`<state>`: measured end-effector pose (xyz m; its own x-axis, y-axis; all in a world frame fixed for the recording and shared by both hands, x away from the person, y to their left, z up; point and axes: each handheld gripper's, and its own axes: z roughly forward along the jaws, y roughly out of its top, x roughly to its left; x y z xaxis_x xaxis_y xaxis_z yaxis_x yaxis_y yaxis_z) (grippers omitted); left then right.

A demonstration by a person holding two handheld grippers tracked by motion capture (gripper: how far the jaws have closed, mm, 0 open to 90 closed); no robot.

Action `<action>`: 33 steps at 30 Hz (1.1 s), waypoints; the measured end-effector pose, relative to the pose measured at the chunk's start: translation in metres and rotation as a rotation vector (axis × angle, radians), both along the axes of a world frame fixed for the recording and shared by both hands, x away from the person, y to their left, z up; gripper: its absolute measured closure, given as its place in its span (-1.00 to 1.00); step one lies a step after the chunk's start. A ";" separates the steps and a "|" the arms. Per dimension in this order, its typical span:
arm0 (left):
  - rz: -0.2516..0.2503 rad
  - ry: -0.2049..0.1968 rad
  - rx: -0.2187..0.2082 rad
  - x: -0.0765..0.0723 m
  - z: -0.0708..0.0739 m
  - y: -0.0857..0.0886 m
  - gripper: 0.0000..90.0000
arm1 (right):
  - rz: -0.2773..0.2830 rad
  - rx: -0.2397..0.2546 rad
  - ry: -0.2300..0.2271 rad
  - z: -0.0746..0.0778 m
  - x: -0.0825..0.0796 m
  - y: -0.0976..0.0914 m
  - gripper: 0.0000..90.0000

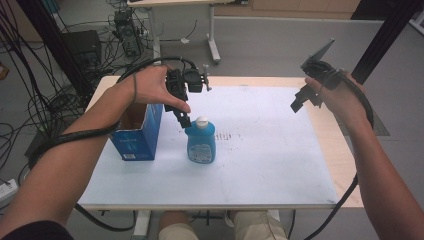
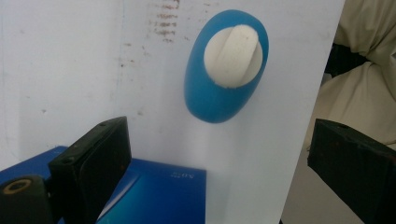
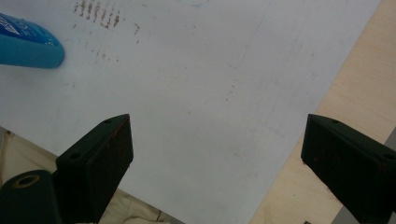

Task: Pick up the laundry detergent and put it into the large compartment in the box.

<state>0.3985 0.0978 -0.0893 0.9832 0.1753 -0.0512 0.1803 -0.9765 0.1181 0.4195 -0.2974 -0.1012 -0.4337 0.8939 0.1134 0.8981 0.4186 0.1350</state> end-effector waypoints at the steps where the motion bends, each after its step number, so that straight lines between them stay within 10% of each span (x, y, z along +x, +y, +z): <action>1: -0.004 0.000 0.001 0.000 0.000 -0.002 -0.86 | 0.000 0.001 -0.001 0.000 0.000 0.000 -0.80; 33: -0.067 0.007 -0.003 0.007 -0.006 -0.037 -0.87 | -0.010 -0.004 -0.026 0.007 -0.010 -0.006 -0.80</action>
